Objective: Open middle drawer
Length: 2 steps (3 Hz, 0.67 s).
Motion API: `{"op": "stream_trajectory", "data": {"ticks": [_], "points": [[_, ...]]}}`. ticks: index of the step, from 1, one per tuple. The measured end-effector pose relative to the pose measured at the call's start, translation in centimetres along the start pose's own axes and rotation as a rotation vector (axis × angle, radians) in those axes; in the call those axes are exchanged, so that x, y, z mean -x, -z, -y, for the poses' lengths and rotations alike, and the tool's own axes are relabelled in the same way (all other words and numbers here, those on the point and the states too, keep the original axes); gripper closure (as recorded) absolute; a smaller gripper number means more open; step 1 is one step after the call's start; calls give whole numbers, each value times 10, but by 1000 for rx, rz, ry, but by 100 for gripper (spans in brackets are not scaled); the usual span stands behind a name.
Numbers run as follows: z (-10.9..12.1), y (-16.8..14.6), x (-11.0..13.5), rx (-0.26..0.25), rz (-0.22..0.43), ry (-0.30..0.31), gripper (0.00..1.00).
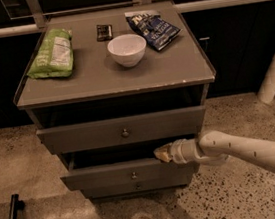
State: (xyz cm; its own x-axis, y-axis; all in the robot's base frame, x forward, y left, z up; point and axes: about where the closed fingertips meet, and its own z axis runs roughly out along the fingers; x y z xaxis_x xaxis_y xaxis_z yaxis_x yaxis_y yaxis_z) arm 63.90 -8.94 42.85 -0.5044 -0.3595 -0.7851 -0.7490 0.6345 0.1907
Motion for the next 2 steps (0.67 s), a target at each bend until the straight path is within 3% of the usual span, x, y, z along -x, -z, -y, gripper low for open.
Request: {"op": "stream_trajectory", "data": {"ticks": [1, 2], "points": [[-1, 2, 3, 0, 0, 0, 100], [-19, 5, -8, 84, -36, 38, 100]]}}
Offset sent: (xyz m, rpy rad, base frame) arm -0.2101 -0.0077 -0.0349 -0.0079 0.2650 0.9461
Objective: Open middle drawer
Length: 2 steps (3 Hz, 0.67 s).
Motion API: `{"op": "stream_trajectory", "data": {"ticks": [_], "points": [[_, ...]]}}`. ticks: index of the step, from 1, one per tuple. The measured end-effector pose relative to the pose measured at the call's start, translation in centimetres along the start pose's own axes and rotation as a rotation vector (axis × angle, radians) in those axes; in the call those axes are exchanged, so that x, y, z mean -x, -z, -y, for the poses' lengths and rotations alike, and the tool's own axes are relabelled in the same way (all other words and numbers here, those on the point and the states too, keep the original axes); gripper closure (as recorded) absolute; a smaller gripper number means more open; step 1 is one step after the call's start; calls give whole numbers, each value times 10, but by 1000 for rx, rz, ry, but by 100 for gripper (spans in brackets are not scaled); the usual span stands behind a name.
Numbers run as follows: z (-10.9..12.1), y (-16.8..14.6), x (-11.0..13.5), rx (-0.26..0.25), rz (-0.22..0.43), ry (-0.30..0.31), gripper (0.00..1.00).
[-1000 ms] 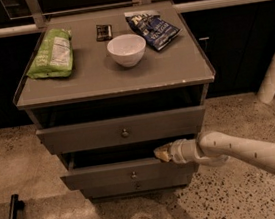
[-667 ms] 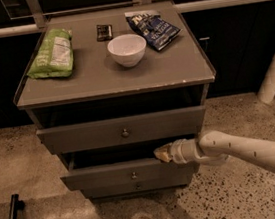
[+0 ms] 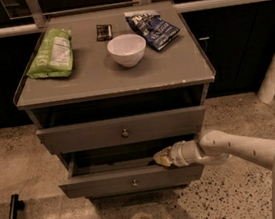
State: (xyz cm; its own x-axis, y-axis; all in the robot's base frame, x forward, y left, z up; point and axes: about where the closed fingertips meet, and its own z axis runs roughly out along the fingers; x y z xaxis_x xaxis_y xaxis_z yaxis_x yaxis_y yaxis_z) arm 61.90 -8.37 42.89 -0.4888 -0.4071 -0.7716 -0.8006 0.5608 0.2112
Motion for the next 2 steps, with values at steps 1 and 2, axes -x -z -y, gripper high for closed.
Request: {"op": "stream_trajectory", "data": {"ticks": [1, 2], "points": [[0, 0, 0, 0, 0, 0, 100], [17, 1, -4, -21, -8, -28, 100]]}}
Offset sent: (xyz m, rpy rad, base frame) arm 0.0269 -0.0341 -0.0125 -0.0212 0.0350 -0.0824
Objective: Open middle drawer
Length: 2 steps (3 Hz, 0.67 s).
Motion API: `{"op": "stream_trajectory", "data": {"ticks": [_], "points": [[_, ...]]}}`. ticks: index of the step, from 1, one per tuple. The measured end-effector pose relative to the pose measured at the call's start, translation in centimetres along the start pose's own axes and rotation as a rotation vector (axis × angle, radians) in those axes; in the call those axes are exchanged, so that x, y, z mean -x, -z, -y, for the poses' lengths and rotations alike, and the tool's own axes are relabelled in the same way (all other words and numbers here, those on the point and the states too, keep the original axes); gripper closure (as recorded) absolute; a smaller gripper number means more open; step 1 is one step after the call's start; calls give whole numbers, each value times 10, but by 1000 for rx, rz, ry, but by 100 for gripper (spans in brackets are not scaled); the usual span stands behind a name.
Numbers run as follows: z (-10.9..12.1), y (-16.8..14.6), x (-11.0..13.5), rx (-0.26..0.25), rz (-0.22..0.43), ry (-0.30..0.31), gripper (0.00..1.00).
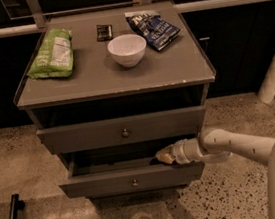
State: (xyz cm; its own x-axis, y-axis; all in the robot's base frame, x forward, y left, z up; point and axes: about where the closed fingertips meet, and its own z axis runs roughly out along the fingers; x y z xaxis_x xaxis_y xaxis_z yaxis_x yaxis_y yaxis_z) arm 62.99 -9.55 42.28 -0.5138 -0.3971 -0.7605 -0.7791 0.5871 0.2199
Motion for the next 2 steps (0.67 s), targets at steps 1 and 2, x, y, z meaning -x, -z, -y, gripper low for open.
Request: {"op": "stream_trajectory", "data": {"ticks": [1, 2], "points": [[17, 5, -14, -27, -3, -52, 100], [27, 7, -27, -33, -7, -94, 100]]}}
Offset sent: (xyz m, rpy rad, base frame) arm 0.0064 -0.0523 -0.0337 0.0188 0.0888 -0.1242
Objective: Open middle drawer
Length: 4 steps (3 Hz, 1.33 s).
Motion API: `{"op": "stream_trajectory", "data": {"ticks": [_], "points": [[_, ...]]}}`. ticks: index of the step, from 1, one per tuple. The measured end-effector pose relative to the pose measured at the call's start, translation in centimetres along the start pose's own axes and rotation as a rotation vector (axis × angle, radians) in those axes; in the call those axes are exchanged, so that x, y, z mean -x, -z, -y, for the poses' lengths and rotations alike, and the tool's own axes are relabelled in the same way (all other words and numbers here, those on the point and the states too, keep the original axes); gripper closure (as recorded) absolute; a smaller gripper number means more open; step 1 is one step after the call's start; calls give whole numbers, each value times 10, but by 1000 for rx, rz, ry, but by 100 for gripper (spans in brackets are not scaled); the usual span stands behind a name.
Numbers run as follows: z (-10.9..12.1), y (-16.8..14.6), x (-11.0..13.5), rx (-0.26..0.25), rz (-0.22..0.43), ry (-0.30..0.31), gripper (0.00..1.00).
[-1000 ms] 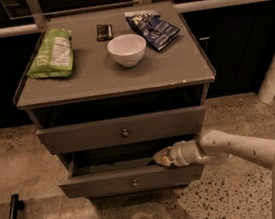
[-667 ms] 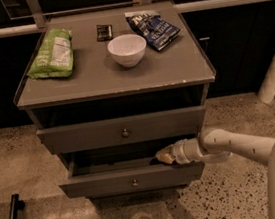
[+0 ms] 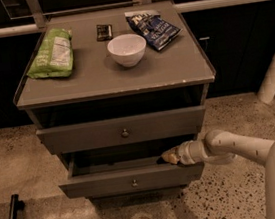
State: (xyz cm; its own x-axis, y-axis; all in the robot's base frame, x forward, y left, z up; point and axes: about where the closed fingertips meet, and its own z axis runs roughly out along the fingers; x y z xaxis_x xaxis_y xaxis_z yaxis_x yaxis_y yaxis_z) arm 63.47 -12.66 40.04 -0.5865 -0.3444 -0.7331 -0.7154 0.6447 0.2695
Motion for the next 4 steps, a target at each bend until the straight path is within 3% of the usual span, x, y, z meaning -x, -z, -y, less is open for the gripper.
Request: {"op": "stream_trajectory", "data": {"ticks": [1, 2, 3, 4], "points": [[-20, -5, 3, 41, -53, 70, 100], [-67, -9, -6, 127, -192, 189, 100], [-108, -6, -16, 184, -289, 285, 100], [-130, -4, -29, 216, -360, 309, 100]]}}
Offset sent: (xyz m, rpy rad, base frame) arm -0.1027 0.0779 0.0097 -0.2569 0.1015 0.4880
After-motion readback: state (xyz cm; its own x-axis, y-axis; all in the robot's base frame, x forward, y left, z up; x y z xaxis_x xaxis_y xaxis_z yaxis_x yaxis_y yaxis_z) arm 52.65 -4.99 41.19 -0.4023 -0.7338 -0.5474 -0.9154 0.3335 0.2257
